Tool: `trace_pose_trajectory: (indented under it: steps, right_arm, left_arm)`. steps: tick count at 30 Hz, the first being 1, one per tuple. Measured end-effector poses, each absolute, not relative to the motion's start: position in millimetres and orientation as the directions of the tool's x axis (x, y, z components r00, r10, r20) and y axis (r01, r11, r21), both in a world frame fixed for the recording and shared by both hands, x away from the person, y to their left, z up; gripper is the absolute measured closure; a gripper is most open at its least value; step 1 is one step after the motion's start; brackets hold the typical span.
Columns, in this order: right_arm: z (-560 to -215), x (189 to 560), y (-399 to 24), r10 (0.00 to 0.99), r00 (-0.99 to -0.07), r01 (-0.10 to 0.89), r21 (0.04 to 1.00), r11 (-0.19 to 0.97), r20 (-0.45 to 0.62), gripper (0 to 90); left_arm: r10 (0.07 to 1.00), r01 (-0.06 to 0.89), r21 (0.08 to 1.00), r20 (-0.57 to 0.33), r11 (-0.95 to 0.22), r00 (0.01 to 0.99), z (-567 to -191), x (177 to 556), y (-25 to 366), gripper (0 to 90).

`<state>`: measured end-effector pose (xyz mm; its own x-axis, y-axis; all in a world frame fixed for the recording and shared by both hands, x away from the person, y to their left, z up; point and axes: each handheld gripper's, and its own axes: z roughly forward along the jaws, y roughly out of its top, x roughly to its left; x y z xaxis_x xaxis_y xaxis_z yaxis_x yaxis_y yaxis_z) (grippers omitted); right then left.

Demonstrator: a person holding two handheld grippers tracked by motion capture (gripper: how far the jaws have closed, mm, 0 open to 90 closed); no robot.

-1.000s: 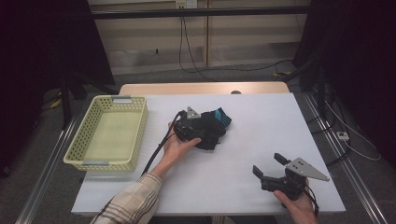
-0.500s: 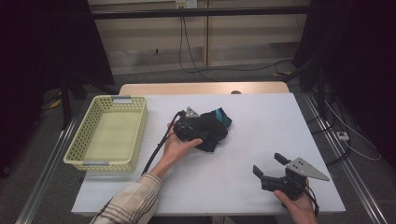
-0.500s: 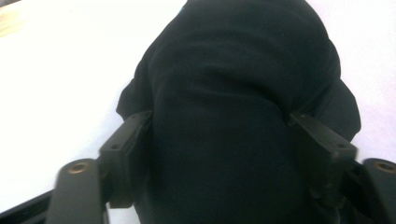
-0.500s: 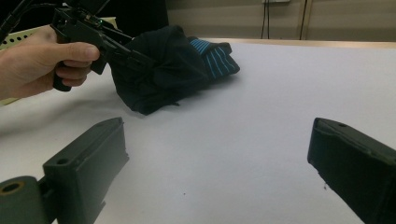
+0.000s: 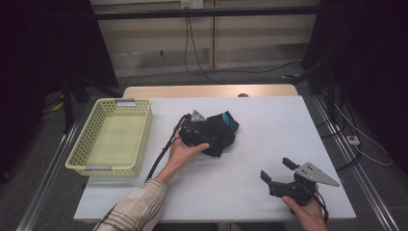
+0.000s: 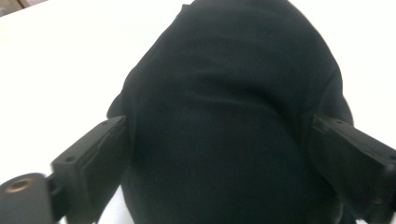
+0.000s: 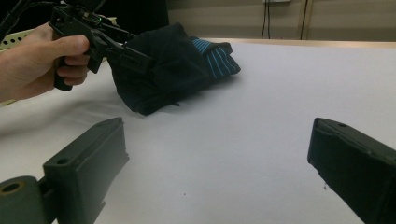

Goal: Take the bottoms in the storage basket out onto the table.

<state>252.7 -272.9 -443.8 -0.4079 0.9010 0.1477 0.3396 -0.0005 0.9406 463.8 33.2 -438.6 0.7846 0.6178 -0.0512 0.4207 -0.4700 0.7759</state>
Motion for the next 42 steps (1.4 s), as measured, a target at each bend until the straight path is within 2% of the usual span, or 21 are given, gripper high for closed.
trace_pose_trajectory:
  steps: [9, 22, 30, 42]
  right_arm:
    - [-444.2, 253.9, -273.8, 0.899, -0.41, 0.341, 0.94, -0.006, 0.155, 4.5]
    - [-444.5, 255.5, -276.5, 0.897, -0.405, 0.348, 0.937, -0.029, 0.179, 4.5]
    - [-444.9, 255.3, -280.8, 0.901, -0.392, 0.346, 0.937, -0.04, 0.183, 4.5]
    - [-444.4, 256.7, -277.6, 0.902, -0.396, 0.345, 0.938, -0.031, 0.175, 4.5]
  left_arm:
    - [0.606, 0.408, 0.783, -0.051, -0.469, 0.794, -432.5, 460.2, 34.0, 5.2]
    - [0.6, 0.357, 0.807, -0.004, -0.471, 0.8, -420.8, 453.9, 37.9, 4.9]
    - [0.575, 0.318, 0.838, -0.007, -0.442, 0.818, -412.4, 448.2, 38.3, 4.8]
    - [0.592, 0.322, 0.863, -0.033, -0.39, 0.805, -404.3, 441.8, 43.2, 4.9]
